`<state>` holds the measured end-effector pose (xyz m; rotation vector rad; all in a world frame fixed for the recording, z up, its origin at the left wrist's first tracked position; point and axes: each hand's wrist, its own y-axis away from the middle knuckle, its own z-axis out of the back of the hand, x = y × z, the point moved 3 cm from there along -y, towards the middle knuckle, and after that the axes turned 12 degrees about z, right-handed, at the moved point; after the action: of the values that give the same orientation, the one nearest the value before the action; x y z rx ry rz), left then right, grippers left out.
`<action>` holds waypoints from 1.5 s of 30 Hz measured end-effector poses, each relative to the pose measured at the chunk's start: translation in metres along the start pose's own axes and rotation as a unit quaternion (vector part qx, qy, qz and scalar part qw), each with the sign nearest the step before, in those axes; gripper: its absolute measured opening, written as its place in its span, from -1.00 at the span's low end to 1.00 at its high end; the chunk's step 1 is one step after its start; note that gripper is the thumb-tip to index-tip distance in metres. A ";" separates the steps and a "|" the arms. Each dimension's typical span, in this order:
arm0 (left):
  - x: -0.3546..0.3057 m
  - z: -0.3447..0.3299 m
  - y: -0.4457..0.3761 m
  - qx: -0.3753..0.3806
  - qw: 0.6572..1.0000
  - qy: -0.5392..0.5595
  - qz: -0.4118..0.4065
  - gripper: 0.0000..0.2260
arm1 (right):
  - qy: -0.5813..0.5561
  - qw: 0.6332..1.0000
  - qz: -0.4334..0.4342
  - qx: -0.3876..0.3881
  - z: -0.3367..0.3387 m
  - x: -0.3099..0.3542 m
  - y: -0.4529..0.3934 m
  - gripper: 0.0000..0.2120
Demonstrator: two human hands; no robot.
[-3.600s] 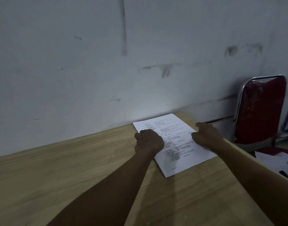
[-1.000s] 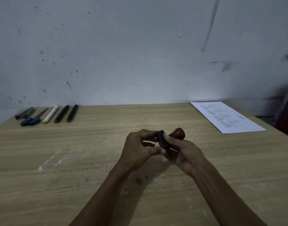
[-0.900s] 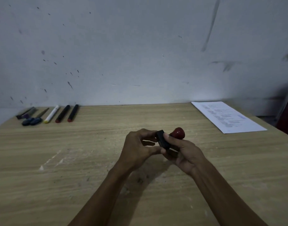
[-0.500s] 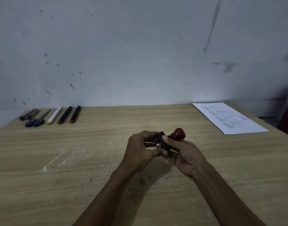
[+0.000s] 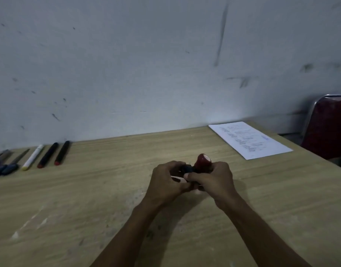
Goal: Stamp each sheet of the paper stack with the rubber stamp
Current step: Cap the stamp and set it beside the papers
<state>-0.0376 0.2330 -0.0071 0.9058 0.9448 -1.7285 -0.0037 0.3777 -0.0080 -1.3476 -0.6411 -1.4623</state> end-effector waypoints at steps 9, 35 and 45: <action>0.008 -0.013 -0.044 0.017 0.997 -0.070 0.041 -0.43 | 0.238 0.968 -0.019 -0.082 0.041 -0.029 -0.059 -0.54; 0.064 0.004 -0.215 -0.008 0.993 -0.108 0.050 -0.72 | 0.362 0.925 0.005 -0.118 0.010 -0.101 -0.305 -0.70; 0.070 0.001 -0.221 -0.007 0.994 -0.098 0.049 -0.71 | 0.344 0.931 0.012 -0.120 0.010 -0.114 -0.319 -0.72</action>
<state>-0.2670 0.2649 -0.0248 0.7467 0.7700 -1.6908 -0.3025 0.5348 -0.0365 -0.9049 0.0122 -1.8900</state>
